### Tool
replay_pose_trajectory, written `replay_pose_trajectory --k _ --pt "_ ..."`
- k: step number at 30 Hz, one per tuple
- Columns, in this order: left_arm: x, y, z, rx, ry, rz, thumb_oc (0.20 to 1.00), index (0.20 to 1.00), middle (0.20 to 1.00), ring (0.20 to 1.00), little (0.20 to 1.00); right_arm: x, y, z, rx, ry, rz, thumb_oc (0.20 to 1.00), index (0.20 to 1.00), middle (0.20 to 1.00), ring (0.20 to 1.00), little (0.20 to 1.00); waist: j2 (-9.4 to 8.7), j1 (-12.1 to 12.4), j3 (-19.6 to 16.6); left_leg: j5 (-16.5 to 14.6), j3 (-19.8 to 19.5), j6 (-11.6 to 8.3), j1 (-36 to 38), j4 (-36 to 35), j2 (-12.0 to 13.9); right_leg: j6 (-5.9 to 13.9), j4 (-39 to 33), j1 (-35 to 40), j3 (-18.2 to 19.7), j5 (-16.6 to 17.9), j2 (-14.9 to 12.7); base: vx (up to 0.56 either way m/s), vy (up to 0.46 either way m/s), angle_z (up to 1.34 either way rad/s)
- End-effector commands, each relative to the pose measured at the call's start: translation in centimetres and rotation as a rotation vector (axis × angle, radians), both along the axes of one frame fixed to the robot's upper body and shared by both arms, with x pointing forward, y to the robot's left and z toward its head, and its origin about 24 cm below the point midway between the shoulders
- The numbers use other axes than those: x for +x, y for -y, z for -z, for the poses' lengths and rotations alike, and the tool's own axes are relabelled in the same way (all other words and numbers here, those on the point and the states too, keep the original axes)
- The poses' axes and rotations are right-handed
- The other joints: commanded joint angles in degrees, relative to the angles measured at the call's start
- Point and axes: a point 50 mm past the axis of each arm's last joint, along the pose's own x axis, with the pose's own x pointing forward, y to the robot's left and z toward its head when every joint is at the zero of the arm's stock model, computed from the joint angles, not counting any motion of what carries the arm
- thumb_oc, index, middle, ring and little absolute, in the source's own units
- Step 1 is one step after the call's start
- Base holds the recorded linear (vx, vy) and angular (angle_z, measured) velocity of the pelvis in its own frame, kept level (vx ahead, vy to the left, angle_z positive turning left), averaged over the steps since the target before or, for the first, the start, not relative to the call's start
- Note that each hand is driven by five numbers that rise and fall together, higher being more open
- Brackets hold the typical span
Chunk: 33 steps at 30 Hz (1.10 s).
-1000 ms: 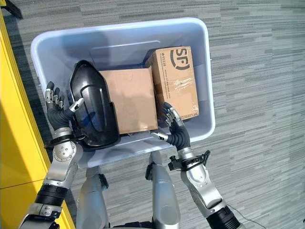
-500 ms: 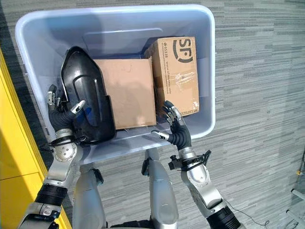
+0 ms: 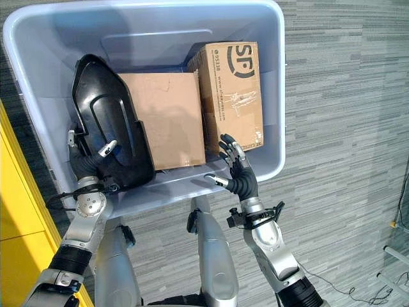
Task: Move parts from the plastic box to the shelf.
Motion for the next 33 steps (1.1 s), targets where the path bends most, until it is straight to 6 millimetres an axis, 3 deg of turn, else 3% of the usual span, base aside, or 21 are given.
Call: replay_pose_trajectory --k 1,19,21,26,33 --pt "-0.4 -2.3 -0.1 0.031 -0.011 -0.075 0.2 0.2 0.2 0.2 0.2 -0.5 0.5 -1.8 0.062 0.098 0.02 1.0 1.0 1.0 1.0 1.0 -3.32 0.9 0.6 0.4 -3.6 0.03 -0.1 -1.0 0.6 7.47 0.2 1.0 1.4 0.6 -2.9 0.0 0.0 0.0" --pt "-1.2 -2.5 0.2 0.026 -0.011 -0.067 0.2 0.2 0.2 0.2 0.2 -0.2 0.6 -1.2 0.058 0.064 0.033 1.0 1.0 1.0 1.0 1.0 -1.81 1.5 -2.4 0.0 -3.4 0.15 2.9 -1.1 0.1 7.4 0.2 3.4 1.6 0.1 -3.0 0.0 0.0 -0.01" --pt "-1.4 -2.6 0.6 0.021 -0.02 -0.066 0.2 0.2 0.2 0.2 0.2 -0.1 0.7 -1.1 0.051 0.059 0.035 1.0 1.0 1.0 1.0 1.0 -1.6 1.6 -3.3 1.2 -2.9 0.63 3.1 -1.1 -0.4 6.91 0.2 3.5 1.5 0.9 -3.5 -0.06 0.012 -0.06" --pt "-2.3 -3.1 1.0 0.016 -0.024 -0.069 0.2 0.2 0.2 0.2 0.2 0.2 0.8 -0.8 0.042 0.048 0.048 1.0 1.0 1.0 1.0 1.0 0.77 3.0 -6.4 0.6 -2.7 0.78 7.1 -1.2 -1.0 6.8 0.2 7.4 1.5 0.0 -4.0 0.01 0.015 -0.06" --pt "-3.1 -3.5 -1.4 0.103 0.07 -0.05 0.2 0.2 0.2 0.2 0.2 0.6 1.1 -0.6 0.001 0.04 0.05 1.0 1.0 1.0 1.0 1.0 4.05 4.6 -9.9 -0.5 -2.6 0.95 12.6 -1.5 -1.6 6.66 0.2 13.2 1.2 -1.8 -5.0 0.03 0.028 0.04"
